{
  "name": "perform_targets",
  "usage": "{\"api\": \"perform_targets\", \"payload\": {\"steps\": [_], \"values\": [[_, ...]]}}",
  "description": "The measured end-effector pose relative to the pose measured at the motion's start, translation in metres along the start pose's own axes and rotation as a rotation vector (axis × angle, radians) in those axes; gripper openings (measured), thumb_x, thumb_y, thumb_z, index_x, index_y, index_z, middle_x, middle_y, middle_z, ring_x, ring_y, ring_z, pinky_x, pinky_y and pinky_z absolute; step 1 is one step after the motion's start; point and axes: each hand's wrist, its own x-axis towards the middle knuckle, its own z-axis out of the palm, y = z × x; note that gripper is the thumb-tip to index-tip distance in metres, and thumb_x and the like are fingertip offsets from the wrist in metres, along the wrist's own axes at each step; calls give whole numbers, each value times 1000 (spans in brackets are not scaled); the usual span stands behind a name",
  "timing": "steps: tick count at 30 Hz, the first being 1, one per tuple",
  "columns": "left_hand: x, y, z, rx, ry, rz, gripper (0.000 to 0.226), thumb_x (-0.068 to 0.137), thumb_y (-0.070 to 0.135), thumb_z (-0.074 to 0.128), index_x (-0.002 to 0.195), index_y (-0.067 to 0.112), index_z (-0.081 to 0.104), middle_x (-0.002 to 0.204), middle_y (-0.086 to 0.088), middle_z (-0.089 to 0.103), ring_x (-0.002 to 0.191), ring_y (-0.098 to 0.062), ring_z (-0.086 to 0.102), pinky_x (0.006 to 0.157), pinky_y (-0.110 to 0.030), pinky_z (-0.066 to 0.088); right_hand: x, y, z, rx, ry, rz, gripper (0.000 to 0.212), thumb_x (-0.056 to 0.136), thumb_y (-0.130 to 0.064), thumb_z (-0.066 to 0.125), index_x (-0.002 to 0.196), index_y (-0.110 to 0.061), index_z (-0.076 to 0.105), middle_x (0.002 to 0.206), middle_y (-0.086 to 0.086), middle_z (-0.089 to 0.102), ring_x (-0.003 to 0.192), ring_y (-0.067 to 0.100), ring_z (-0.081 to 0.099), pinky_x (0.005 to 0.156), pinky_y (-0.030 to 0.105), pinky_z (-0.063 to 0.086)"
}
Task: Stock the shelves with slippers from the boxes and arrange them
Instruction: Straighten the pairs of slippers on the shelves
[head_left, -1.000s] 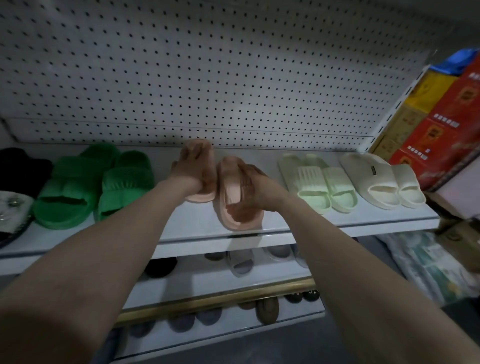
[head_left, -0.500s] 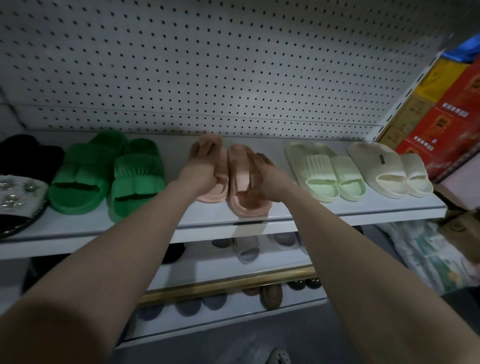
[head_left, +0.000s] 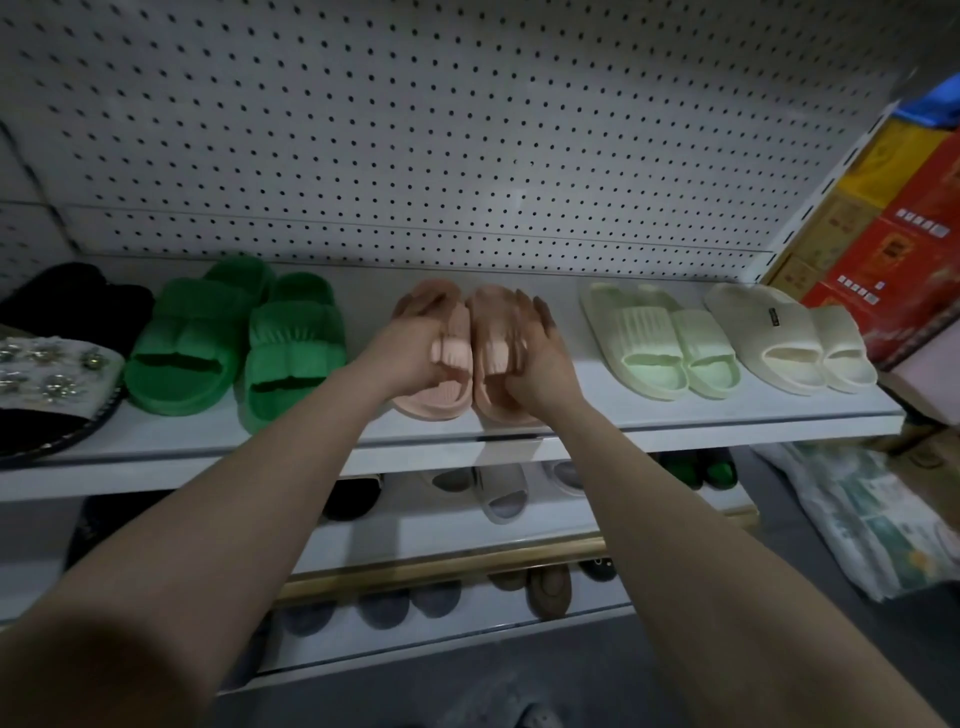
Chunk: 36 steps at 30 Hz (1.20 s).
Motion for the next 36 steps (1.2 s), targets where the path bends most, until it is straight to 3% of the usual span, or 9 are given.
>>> {"api": "perform_targets", "payload": {"steps": [5,10,14,18,21,27,30,32,36], "values": [[-1,8,-11,-17,-41,-14,104,72,33,83,154,22,18,160,-5,14,143,-27,21,101,-32,43,10,4,-5,-55,-158,-48,110,68,-34,73,158,-24,11,165,6,9,150,32,10,120,44,20],[14,8,-4,34,-27,-17,102,73,33,81,153,20,19,160,-7,14,143,-28,21,106,-31,35,23,10,-17,-32,-198,-49,105,72,-34,76,157,-25,14,164,2,19,151,25,12,119,39,24],[35,6,7,94,-27,-46,102,65,43,80,149,23,25,155,-8,25,140,-32,26,110,-36,34,40,20,-14,-96,-147,-86,108,69,-60,61,157,-16,17,163,3,21,150,23,19,122,36,19],[53,12,12,75,-52,-116,84,64,47,71,138,31,35,146,-2,38,131,-28,40,100,-30,40,57,39,-9,-130,-153,-97,108,70,-70,39,150,2,27,155,12,35,146,23,27,118,13,4],[60,16,15,82,-42,-119,81,65,49,70,136,34,34,146,0,39,131,-27,39,99,-31,40,69,53,-10,-114,-157,-87,109,64,-70,40,145,3,34,147,12,43,139,22,34,108,2,3],[65,20,15,86,-66,-137,75,69,47,68,136,30,38,145,-1,41,131,-26,39,103,-36,41,71,46,-24,-110,-201,-113,98,75,-57,60,150,-4,26,153,9,33,145,23,25,113,12,9],[64,19,16,89,-53,-161,86,66,53,67,142,33,31,151,1,35,136,-23,35,107,-32,37,72,46,-25,-97,-221,-135,97,81,-73,36,152,-8,23,157,10,29,147,23,19,116,12,1],[61,20,15,95,-45,-150,90,66,54,68,144,36,28,154,4,32,138,-21,33,108,-27,33,70,44,-29,-127,-251,-157,91,86,-67,31,154,-8,20,159,8,25,149,25,16,119,19,1],[56,21,15,104,-43,-172,91,67,46,73,145,35,28,154,4,29,138,-22,33,106,-27,34,64,46,-35,-48,-194,-152,113,65,-61,65,155,-11,20,157,11,27,146,26,25,116,23,18]]}}
